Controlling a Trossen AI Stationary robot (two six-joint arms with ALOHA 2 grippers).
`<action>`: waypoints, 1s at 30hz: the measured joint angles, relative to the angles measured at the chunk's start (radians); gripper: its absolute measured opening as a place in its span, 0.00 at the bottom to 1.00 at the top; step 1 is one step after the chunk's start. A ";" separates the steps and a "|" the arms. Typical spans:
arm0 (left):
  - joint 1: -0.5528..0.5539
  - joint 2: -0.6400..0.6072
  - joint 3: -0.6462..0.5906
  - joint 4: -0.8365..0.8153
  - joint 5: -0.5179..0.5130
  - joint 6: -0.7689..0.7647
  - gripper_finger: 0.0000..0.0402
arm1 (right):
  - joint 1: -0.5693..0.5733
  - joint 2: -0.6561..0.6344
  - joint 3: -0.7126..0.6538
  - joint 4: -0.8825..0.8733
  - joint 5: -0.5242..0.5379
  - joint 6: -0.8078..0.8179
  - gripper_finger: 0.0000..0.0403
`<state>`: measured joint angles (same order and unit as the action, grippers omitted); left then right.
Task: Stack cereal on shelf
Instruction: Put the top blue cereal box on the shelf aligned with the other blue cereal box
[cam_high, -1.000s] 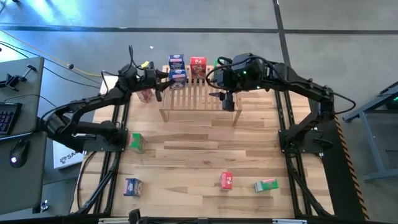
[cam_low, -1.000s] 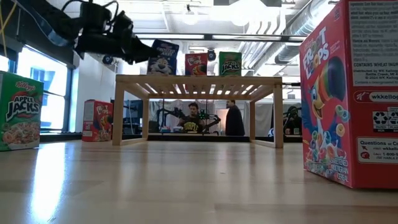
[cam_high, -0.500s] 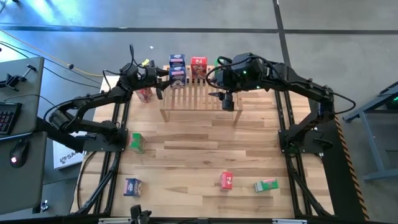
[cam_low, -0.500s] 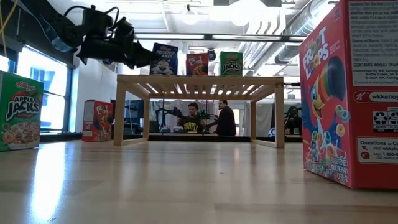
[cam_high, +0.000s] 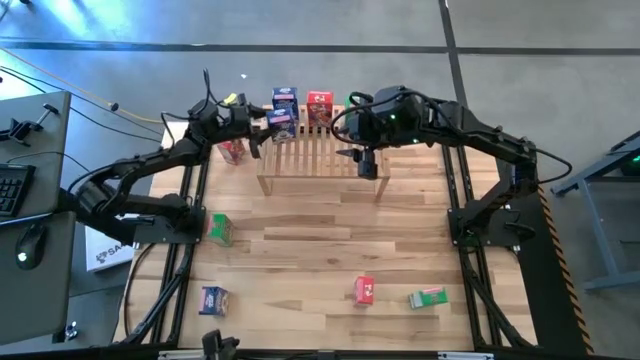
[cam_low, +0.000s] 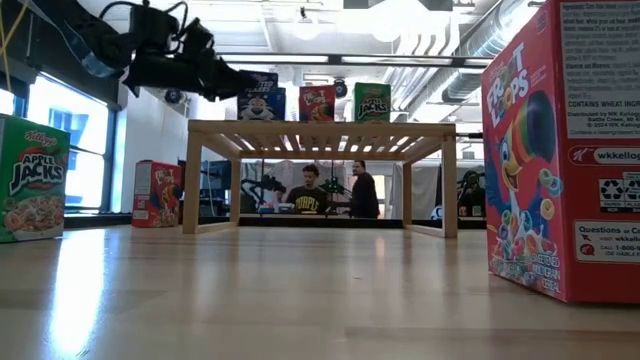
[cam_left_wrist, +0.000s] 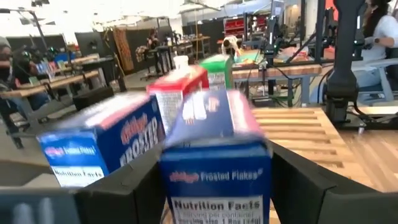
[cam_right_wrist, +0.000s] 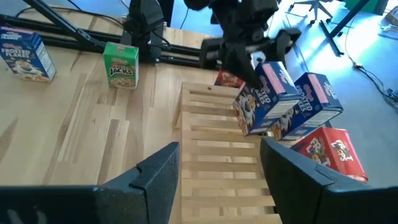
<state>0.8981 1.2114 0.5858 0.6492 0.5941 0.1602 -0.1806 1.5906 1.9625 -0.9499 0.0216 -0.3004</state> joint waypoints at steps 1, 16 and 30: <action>0.003 -0.015 0.000 -0.008 0.000 0.001 0.57 | -0.001 0.000 0.000 -0.007 0.001 0.000 0.52; -0.013 -0.364 0.001 -0.338 -0.026 0.027 0.46 | -0.035 -0.029 -0.344 0.274 -0.033 -0.021 0.05; -0.161 -0.282 0.001 -0.461 -0.526 0.053 0.01 | -0.028 -0.080 -0.523 0.500 -0.061 0.014 0.01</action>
<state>0.7367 0.9296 0.5869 0.1882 0.0686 0.2130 -0.2089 1.5108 1.4391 -0.4497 -0.0396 -0.2861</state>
